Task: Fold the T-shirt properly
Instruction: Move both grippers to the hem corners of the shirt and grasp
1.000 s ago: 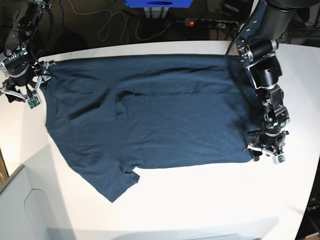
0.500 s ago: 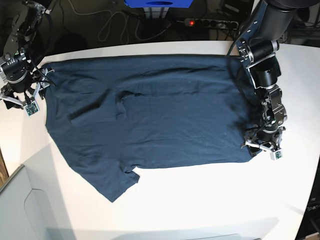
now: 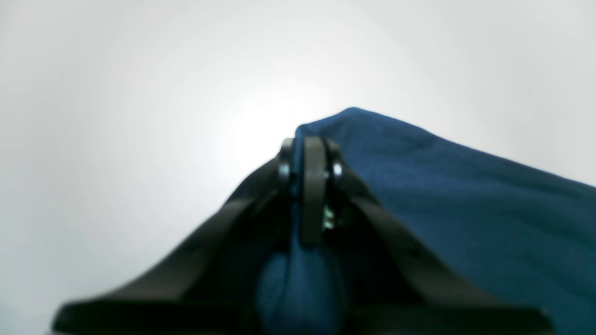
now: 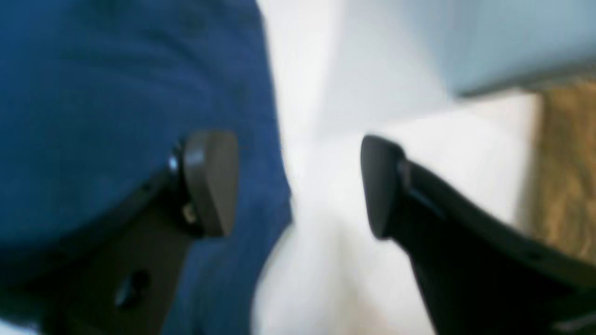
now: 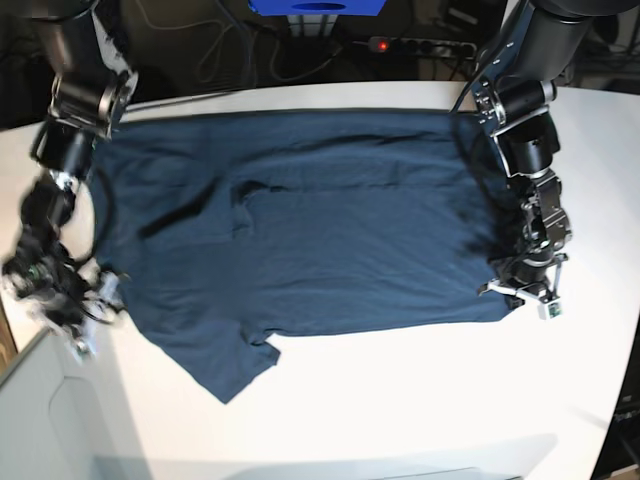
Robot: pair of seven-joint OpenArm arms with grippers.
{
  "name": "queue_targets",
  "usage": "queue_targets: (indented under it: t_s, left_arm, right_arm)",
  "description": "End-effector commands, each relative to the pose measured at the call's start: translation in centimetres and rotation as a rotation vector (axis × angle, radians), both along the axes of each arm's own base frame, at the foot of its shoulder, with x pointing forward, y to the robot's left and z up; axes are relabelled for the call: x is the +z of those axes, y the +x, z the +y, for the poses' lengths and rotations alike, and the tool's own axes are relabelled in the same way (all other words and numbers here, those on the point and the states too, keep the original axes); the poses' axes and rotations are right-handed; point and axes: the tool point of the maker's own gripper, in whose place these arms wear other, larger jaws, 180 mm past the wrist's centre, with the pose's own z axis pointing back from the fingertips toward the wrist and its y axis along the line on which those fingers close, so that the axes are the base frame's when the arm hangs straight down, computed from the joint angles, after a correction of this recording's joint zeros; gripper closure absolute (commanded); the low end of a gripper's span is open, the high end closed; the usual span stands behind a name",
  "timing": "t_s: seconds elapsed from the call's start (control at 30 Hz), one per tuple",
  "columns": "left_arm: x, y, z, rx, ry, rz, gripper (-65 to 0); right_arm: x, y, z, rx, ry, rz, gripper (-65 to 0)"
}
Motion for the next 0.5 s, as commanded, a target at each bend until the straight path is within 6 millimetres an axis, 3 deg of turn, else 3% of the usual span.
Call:
queue_targets:
  t_s: [0.0, 0.1, 0.2, 0.37, 0.47]
  left_arm:
    - [1.6, 1.0, 0.6, 0.004, 0.018, -0.029, 0.0]
    - [1.0, 0.5, 0.6, 0.004, 0.018, -0.015, 0.0]
    - [0.4, -0.1, 0.6, 0.004, 0.019, -0.004, 0.0]
    - [-0.4, -0.9, 0.7, 0.005, 0.022, 0.014, 0.0]
    - [-0.5, -1.0, 0.7, 0.004, 0.023, 0.017, 0.0]
  right_arm:
    - [1.6, 2.6, 1.2, 0.035, 0.059, -0.066, -39.2]
    - [0.9, 6.2, 4.5, 0.06, 0.214, -0.114, -39.6]
    - [0.2, 8.5, 4.5, -0.057, 0.29, -0.204, -39.6]
    - [-0.4, 9.5, 2.8, -0.182, 0.279, -0.293, -39.6]
    - [-1.4, 8.9, 2.2, -0.213, 0.268, -0.282, -39.6]
